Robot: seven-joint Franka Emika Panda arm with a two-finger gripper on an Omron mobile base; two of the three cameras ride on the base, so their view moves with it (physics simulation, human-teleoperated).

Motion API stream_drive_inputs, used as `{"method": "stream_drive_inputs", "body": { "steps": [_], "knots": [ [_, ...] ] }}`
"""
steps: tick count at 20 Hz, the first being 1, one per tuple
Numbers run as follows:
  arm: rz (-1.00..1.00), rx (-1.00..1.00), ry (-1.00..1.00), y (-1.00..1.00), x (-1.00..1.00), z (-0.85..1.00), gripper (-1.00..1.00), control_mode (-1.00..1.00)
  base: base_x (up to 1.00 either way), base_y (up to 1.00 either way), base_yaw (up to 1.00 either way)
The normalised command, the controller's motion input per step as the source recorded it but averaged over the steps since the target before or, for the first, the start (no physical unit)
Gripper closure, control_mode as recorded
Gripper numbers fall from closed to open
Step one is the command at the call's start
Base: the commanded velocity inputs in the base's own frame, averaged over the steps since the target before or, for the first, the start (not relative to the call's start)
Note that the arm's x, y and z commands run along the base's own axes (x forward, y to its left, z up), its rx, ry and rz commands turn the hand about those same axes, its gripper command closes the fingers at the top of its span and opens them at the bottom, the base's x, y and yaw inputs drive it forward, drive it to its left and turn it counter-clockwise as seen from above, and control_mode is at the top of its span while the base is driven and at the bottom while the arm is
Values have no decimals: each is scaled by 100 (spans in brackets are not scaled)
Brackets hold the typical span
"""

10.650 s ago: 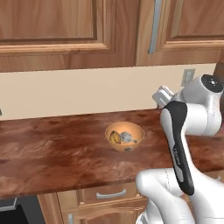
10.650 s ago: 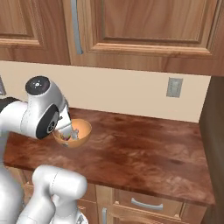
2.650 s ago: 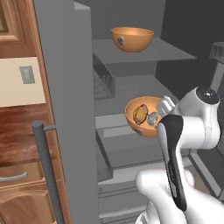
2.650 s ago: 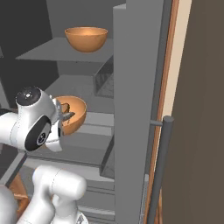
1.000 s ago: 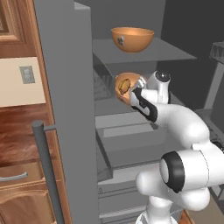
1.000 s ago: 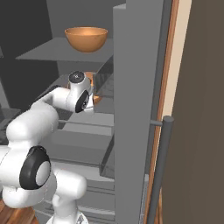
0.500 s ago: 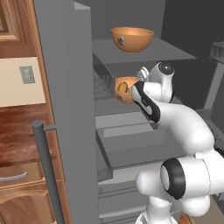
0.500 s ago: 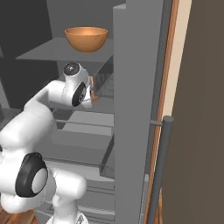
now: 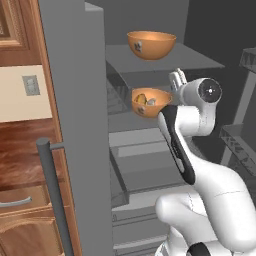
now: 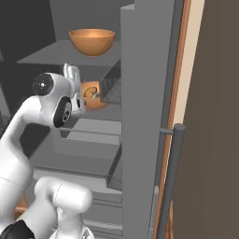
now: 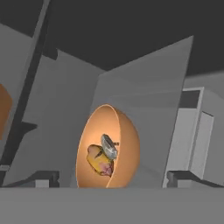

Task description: Place the bowl with the bell pepper and carrot on the top shelf of the fridge. Place the bowl with the fish and chicken drumstick on the second highest shelf of the fridge.

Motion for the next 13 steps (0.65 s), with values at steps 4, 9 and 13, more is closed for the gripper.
{"method": "stream_drive_inputs", "body": {
  "steps": [4,9,13],
  "knots": [
    [0,0,-22,3,-100,22,-100,-100,0,0,0],
    [0,-10,-22,35,-100,58,-100,-100,0,0,0],
    [6,-19,-36,25,-51,34,-100,-100,0,0,0]
  ]
}}
